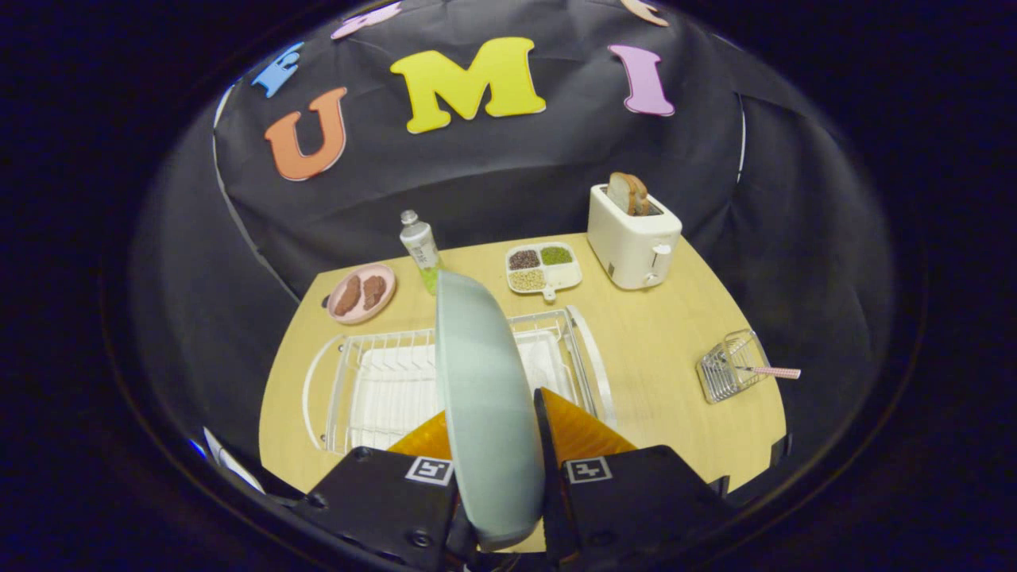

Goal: Take the plate from the dish rack, then take the spoon from the basket and place it into the plate.

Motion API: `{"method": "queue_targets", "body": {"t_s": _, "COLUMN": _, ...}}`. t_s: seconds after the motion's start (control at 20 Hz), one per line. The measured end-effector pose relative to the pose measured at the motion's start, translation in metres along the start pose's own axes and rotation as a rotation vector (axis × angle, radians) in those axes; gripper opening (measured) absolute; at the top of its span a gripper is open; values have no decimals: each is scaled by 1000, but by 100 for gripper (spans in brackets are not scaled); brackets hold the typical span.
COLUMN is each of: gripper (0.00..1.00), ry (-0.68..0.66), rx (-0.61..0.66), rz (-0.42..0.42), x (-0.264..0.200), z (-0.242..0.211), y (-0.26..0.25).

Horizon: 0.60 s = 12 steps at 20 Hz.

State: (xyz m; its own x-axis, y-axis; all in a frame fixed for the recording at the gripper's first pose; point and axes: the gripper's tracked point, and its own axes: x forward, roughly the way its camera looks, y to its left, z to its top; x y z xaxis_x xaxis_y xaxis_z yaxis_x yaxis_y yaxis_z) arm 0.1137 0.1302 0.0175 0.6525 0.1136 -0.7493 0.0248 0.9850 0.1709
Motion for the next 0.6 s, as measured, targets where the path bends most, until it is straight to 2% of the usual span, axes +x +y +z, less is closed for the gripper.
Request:
{"method": "queue_targets", "body": {"t_s": 0.25, "gripper": 36, "ry": -10, "rx": 43, "rz": 102, "x": -21, "z": -67, "y": -26}}
{"method": "queue_targets", "body": {"t_s": 0.6, "gripper": 36, "ry": 110, "rx": 129, "rz": 193, "x": 5, "z": -163, "y": -47}}
